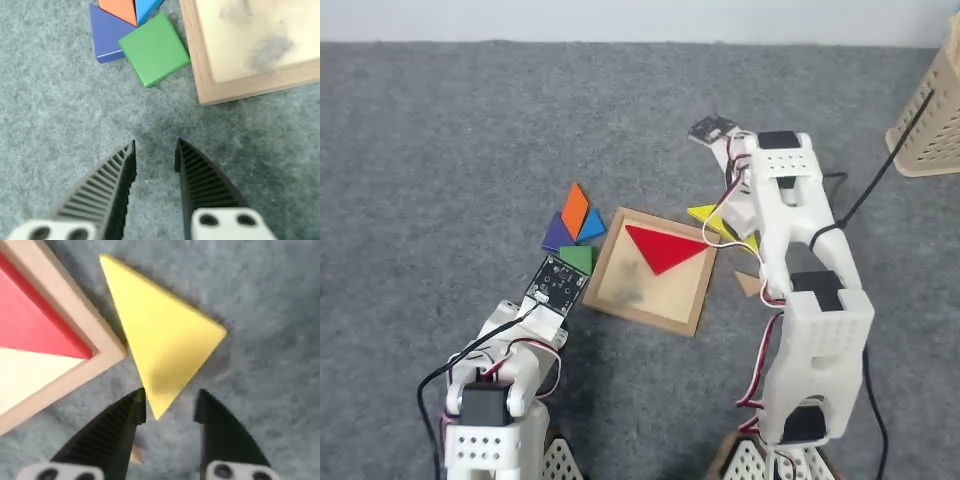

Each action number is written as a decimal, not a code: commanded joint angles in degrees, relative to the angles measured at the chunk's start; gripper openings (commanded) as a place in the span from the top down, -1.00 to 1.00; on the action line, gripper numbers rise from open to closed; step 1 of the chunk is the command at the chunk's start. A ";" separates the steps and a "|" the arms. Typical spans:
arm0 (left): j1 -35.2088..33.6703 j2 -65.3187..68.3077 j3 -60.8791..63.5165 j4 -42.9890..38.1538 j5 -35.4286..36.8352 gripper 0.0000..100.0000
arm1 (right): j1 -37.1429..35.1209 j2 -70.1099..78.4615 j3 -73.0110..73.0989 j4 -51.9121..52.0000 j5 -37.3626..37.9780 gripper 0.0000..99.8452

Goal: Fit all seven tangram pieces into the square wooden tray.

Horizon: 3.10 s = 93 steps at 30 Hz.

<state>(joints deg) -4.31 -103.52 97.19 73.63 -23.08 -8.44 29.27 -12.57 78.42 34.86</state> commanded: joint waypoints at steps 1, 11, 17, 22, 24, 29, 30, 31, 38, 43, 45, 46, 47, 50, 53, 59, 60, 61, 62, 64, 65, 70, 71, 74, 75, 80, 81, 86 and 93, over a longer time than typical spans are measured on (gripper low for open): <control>-0.26 -1.23 -0.66 -0.09 0.62 0.76 | -3.47 -4.62 -6.68 0.31 -2.11 0.49; -0.26 -1.23 -0.66 -0.09 0.62 0.76 | -2.95 7.60 -16.35 -5.49 -15.65 0.70; -0.26 -1.23 -0.66 -0.09 0.62 0.76 | 3.21 12.70 -17.23 -3.12 -15.38 0.84; -0.26 -1.23 -0.66 -0.09 0.62 0.76 | 7.25 12.79 -17.23 0.84 -13.98 0.91; -0.26 -1.23 -0.66 -0.09 0.62 0.76 | 8.57 12.88 -16.97 2.95 -13.10 0.91; -0.26 -1.23 -0.66 -0.09 0.62 0.76 | 13.76 11.21 -16.88 6.46 -13.01 0.91; -0.26 -1.23 -0.66 -0.09 0.62 0.76 | 14.90 10.24 -16.62 7.16 -13.01 0.91; -0.26 -1.23 -0.66 -0.09 0.62 0.76 | 15.60 9.10 -16.53 7.87 -12.92 0.91; -0.26 -1.23 -0.66 -0.09 0.62 0.76 | 12.26 -4.00 -14.42 12.53 -12.31 0.91; -0.26 -1.23 -0.66 -0.09 0.62 0.76 | 4.00 -6.73 -14.15 8.57 -12.22 0.81; -0.26 -1.23 -0.66 -0.09 0.62 0.76 | 1.01 -3.91 -14.07 4.88 -12.22 0.71; -0.26 -1.23 -0.66 -0.09 0.62 0.76 | -0.13 -2.15 -14.15 2.95 -12.22 0.68; -0.26 -1.23 -0.66 -0.09 0.62 0.76 | -1.19 -0.31 -14.24 1.10 -12.22 0.66; -0.26 -1.23 -0.66 -0.09 0.62 0.76 | -2.95 4.35 -14.24 -3.91 -12.40 0.68; -0.26 -1.23 -0.66 -0.09 0.62 0.76 | -3.30 7.52 -14.33 -6.90 -14.95 0.69; -0.26 -1.23 -0.66 -0.09 0.62 0.76 | -2.95 10.86 -14.15 -7.08 -14.95 0.69; -0.26 -1.23 -0.66 -0.09 0.62 0.76 | -2.86 11.47 -14.15 -6.20 -14.95 0.69; -0.26 -1.23 -0.66 -0.09 0.62 0.76 | -2.77 12.18 -14.15 -5.23 -14.95 0.69; -0.26 -1.23 -0.66 -0.09 0.62 0.76 | -2.77 12.79 -14.15 -4.00 -14.95 0.69; -0.26 -1.23 -0.66 -0.09 0.62 0.76 | -2.07 14.20 -14.15 -1.98 -14.95 0.69; -0.26 -1.23 -0.66 -0.09 0.62 0.76 | -1.54 14.81 -14.15 -1.36 -15.30 0.69; -0.26 -1.23 -0.66 -0.09 0.62 0.76 | 4.62 15.16 -13.98 1.10 -16.79 0.74; -0.26 -1.23 -0.66 -0.09 0.62 0.76 | 6.02 15.08 -13.54 1.54 -16.79 0.76; -0.26 -1.23 -0.66 -0.09 0.62 0.76 | 9.71 14.99 -12.84 2.51 -16.79 0.77; -0.26 -1.23 -0.66 -0.09 0.62 0.76 | 10.59 14.99 -12.84 2.51 -16.79 0.77; -0.26 -1.23 -0.66 -0.09 0.62 0.76 | 11.91 10.24 -13.19 4.35 -18.02 0.77; -0.26 -1.23 -0.66 -0.09 0.62 0.76 | 12.09 7.78 -13.19 5.67 -18.55 0.77; -0.26 -1.23 -0.66 -0.09 0.62 0.76 | 11.74 -5.23 -12.75 12.70 -18.81 0.77; -0.26 -1.23 -0.66 -0.09 0.62 0.76 | 11.65 -12.88 -1.67 11.56 -18.81 0.58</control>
<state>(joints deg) -4.31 -103.52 97.19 73.63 -23.08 3.08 22.07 -18.64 91.78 16.66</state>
